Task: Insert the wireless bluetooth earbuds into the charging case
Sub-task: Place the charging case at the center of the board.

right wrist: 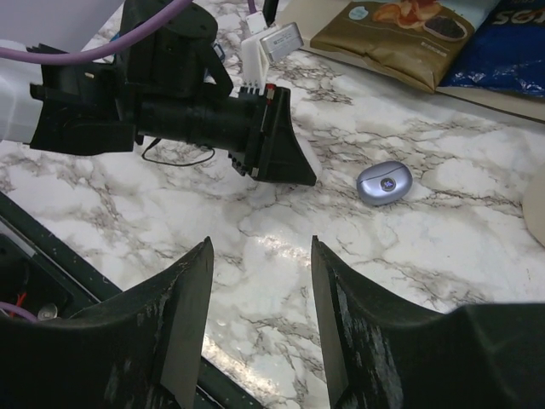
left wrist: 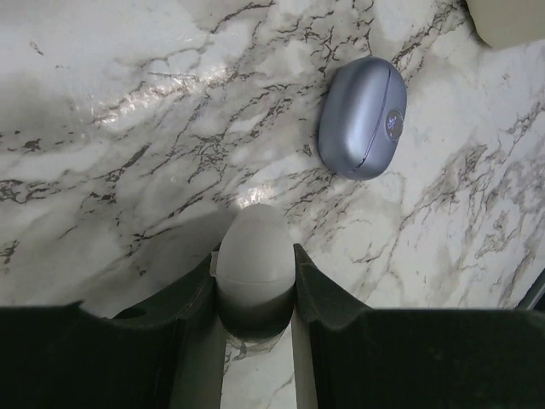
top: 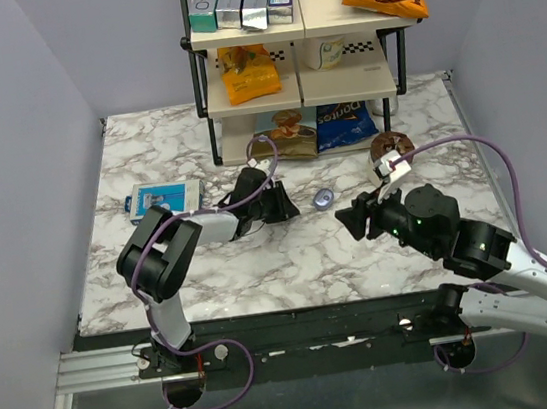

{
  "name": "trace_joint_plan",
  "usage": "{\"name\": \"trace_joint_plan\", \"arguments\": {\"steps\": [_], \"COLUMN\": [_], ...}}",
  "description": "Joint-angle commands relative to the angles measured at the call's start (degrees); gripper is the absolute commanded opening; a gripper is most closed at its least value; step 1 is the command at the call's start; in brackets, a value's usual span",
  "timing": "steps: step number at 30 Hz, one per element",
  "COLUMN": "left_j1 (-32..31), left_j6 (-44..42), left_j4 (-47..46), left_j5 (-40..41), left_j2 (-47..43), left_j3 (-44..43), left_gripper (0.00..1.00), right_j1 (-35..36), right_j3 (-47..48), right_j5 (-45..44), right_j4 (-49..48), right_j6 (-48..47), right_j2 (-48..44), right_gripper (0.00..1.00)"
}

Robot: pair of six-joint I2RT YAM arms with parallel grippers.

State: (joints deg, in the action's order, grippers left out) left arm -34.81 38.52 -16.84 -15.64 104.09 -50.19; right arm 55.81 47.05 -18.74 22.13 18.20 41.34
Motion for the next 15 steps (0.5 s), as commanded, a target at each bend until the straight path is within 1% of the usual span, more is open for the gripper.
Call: {"name": "trace_joint_plan", "arguments": {"steps": [1, 3, 4, 5, 7, 11, 15], "left_j1": [0.7, 0.79, 0.88, 0.97, 1.14, 2.28, 3.08], "left_j6": [1.38, 1.55, 1.56, 1.64, 1.91, 2.43, 1.91], "left_j4": [-2.94, -2.41, -2.32, -2.32, -2.14, -2.06, 0.14], "left_j5": [-2.82, -3.08, -3.34, -3.35, -3.17, -3.43, -3.17], "left_j2": [2.34, 3.22, 3.39, 3.48, 3.4, 3.13, 1.91], "left_j3": [-2.1, -2.54, -2.45, -2.28, -1.84, -0.43, 0.44], "left_gripper": [0.2, 0.27, 0.35, 0.38, 0.42, 0.45, 0.51], "right_j1": [0.26, 0.17, 0.26, 0.18, 0.17, 0.26, 0.18], "right_j3": [-0.29, -0.2, -0.2, -0.11, -0.03, 0.06, -0.03], "right_j5": [0.64, 0.72, 0.72, 0.72, 0.72, 0.29, 0.02], "right_j4": [0.9, 0.9, 0.9, 0.98, 0.9, 0.99, 1.07], "right_j6": [0.44, 0.35, 0.35, 0.17, 0.09, -0.18, -0.27], "right_j2": [0.05, 0.49, 0.58, 0.76, 0.93, 1.02, 1.11], "right_gripper": [0.58, 0.58, 0.58, 0.58, 0.58, 0.58, 0.58]}}
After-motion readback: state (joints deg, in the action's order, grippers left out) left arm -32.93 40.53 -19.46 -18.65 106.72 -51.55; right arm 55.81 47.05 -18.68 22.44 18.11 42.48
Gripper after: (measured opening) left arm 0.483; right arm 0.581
